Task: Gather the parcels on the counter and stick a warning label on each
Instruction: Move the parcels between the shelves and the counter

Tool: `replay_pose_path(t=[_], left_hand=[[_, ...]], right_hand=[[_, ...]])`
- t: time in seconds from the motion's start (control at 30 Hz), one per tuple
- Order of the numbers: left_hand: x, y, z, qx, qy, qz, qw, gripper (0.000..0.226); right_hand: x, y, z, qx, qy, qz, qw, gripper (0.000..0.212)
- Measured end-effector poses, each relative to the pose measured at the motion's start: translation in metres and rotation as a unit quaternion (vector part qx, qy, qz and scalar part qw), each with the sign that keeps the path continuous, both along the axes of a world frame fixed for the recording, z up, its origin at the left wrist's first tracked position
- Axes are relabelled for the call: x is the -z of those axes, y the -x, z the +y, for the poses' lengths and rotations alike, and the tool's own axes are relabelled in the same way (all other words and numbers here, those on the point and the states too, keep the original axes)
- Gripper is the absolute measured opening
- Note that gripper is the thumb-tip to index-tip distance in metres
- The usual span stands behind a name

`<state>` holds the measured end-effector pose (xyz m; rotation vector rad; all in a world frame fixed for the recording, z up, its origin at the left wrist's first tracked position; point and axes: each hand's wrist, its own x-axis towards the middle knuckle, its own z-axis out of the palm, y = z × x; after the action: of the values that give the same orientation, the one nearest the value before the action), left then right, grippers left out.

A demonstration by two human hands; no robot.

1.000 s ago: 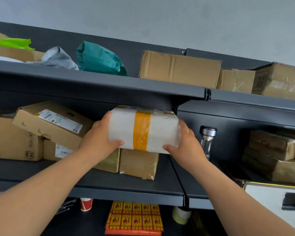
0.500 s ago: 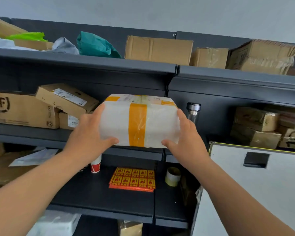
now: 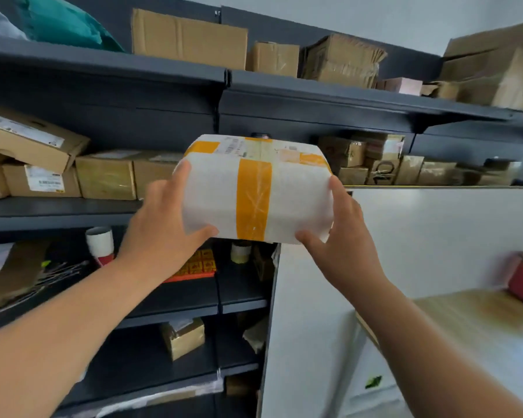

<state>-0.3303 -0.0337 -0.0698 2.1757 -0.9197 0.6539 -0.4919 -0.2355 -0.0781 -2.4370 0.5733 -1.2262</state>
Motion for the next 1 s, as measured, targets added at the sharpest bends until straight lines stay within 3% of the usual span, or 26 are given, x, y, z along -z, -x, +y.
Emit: replay_pose_path(t=[0.17, 0.33, 0.63, 1.0], left_hand=[[0.023, 0.042, -0.024, 0.074, -0.039, 0.029, 0.996, 0.1], [0.051, 0.081, -0.061, 0.15, -0.083, 0.053, 0.984, 0.101], [0.094, 0.126, -0.18, 0.244, -0.185, 0.113, 0.945, 0.103], [0.164, 0.187, -0.456, 0.299, -0.257, 0.142, 0.908, 0.104]], right_hand=[[0.027, 0.074, -0.002, 0.074, -0.027, 0.039, 0.996, 0.096], [0.061, 0.142, -0.016, 0.116, -0.116, 0.069, 0.984, 0.099], [0.107, 0.214, -0.086, 0.198, -0.2, 0.122, 0.952, 0.102], [0.181, 0.283, -0.315, 0.286, -0.237, 0.114, 0.921, 0.101]])
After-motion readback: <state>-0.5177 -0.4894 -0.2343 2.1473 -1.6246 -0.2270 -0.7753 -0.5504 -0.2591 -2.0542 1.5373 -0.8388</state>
